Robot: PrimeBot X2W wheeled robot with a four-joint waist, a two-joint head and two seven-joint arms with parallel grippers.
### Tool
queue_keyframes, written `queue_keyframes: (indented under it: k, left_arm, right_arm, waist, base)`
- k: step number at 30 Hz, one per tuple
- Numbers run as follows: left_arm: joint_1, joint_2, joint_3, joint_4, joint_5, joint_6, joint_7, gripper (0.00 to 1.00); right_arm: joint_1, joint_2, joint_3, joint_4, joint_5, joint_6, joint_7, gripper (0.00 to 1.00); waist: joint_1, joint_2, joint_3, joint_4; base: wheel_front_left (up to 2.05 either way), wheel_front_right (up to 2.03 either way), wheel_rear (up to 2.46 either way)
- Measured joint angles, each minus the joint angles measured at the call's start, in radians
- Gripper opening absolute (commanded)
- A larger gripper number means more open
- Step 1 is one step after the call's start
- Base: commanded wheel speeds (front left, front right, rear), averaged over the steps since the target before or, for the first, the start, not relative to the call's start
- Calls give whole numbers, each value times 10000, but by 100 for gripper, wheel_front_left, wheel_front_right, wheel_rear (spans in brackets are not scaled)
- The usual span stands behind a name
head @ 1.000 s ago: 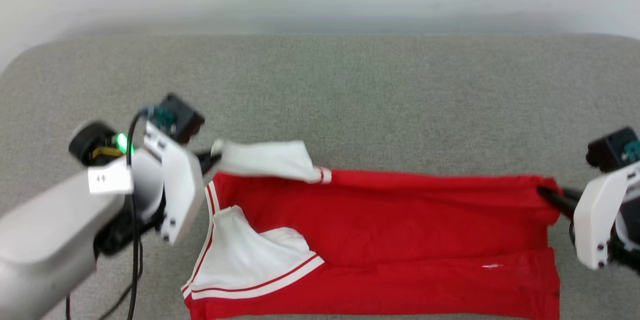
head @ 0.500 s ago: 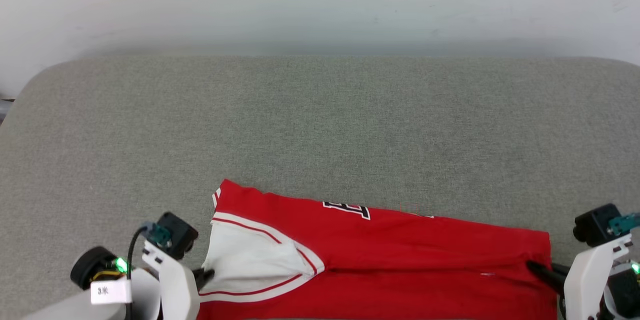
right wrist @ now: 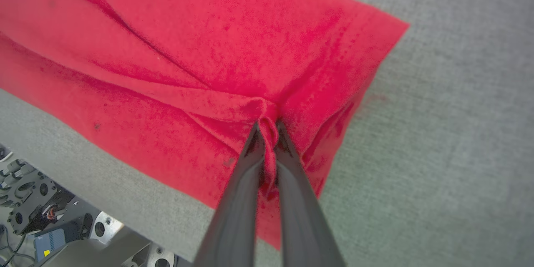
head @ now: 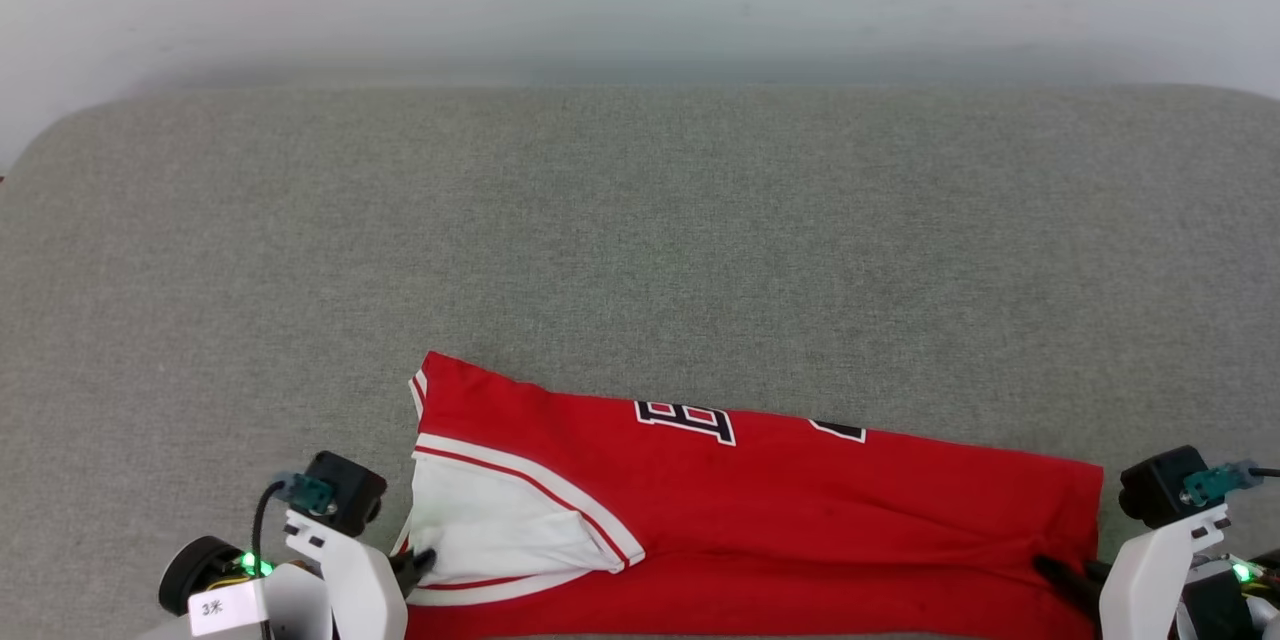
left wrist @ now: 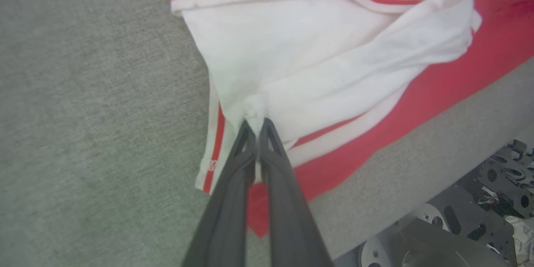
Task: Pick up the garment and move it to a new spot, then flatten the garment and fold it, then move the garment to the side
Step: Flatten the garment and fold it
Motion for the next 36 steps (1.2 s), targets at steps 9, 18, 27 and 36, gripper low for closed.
queue_keyframes:
  k: [9, 18, 27, 36]
  left_arm:
    - [573, 215, 757, -527, 48, 1080, -1898, 100]
    - [1124, 510, 1735, -1243, 364, 2640, -3707, 100]
    - [2055, -267, 3914, -1645, 1916, 3770, -4008, 100]
    - [3838, -1724, 6395, -2065, 4671, 4270, -4023, 100]
  right_arm:
    - [86, 98, -633, -660, -474, -2, -938, 100]
    - [500, 52, -2322, -2140, -934, -2, -516, 100]
    - [803, 184, -3720, -2263, -1241, -2, 1175, 100]
    - [933, 573, -4011, -1726, -1429, -2, 2466, 100]
  waist:
    - [0, 0, -545, -96]
    - [0, 0, -856, 12]
    - [0, 0, -750, 300]
    - [-1, 0, -583, 667]
  base:
    - [0, 0, 0]
    - [0, 0, 0]
    - [0, 0, 0]
    - [0, 0, 0]
